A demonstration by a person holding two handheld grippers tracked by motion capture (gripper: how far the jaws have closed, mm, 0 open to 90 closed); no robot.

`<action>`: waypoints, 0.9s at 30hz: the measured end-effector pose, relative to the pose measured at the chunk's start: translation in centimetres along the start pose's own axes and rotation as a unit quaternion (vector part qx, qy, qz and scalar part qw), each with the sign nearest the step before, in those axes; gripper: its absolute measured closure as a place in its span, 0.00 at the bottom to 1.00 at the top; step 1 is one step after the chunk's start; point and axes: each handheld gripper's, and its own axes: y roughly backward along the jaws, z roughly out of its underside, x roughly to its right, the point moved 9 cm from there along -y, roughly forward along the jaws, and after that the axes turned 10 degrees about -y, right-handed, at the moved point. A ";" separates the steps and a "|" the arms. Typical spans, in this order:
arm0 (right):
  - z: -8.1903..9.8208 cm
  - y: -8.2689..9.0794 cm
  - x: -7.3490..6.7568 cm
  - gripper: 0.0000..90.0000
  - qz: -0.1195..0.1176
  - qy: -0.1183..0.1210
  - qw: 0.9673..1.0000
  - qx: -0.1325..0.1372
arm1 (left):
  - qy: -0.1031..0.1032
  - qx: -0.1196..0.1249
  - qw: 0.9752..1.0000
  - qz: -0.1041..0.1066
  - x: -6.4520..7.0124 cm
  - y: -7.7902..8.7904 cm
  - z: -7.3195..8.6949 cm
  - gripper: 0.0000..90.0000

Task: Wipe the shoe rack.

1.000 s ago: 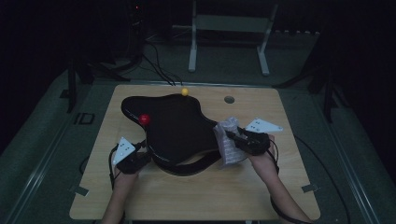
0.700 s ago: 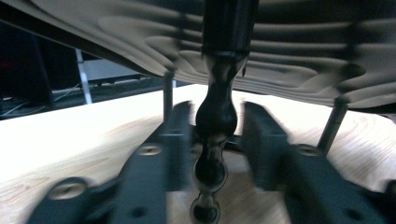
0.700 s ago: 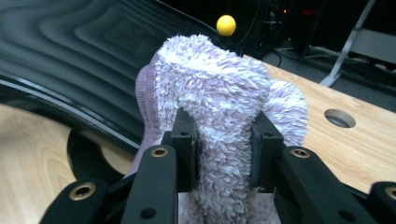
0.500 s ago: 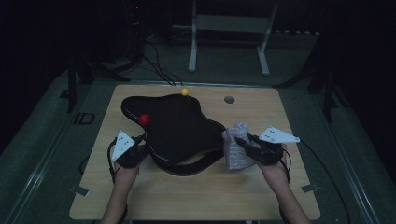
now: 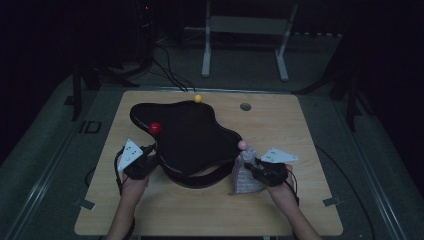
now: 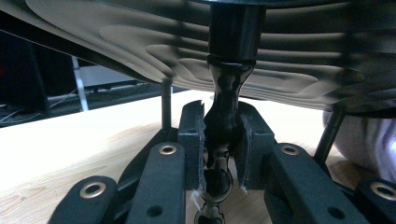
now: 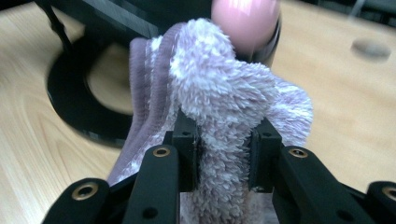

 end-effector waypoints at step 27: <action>-3.8 1.0 -2.5 0.78 -0.023 0.011 0.998 0.055 | 0.001 0.008 1.000 0.021 -0.1 -0.3 0.1 0.83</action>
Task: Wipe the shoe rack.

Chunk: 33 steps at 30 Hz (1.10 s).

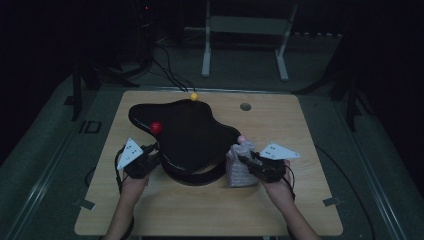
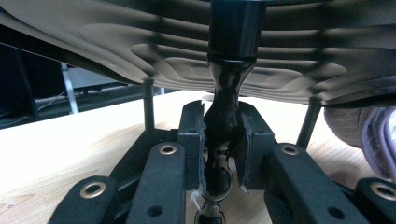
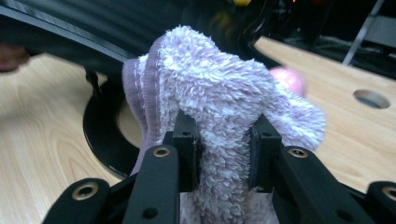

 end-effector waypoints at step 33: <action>-1.5 -0.4 -4.7 0.78 -0.035 0.026 0.999 0.000 | -0.003 -0.011 1.000 0.001 0.0 0.0 0.0 0.83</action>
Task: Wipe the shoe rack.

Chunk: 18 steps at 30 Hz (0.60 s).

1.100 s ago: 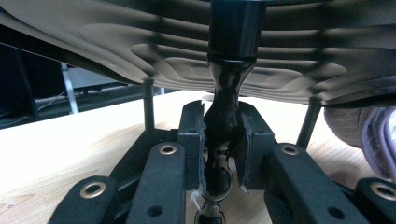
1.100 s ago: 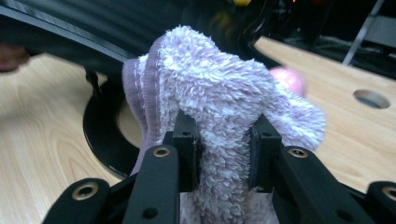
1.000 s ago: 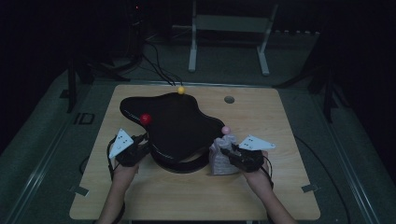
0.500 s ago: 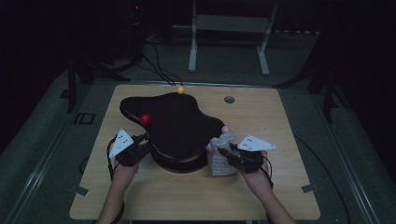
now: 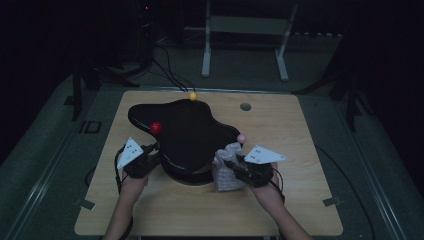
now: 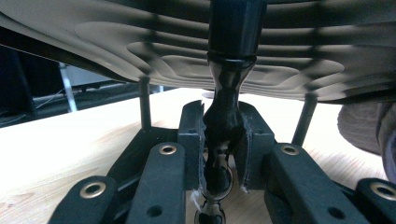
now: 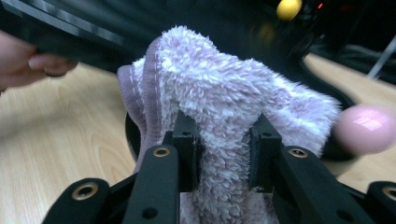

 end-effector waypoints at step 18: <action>-1.0 0.5 -2.8 0.78 -0.016 0.010 1.000 0.013 | 0.000 0.000 1.000 -0.003 0.1 0.0 0.0 0.83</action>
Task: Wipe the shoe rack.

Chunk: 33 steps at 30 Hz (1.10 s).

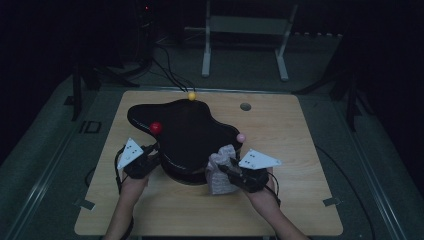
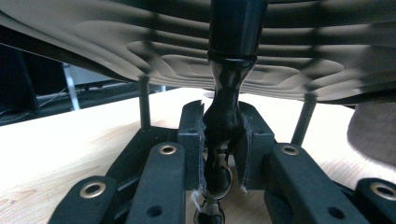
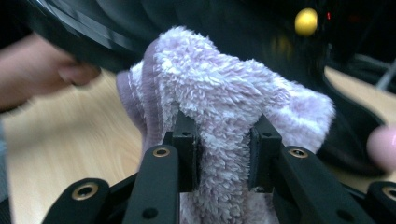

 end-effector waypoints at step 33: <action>-2.9 1.9 -7.1 0.77 -0.040 0.075 0.995 0.055 | -0.002 -0.004 1.000 -0.003 0.3 0.1 0.0 0.83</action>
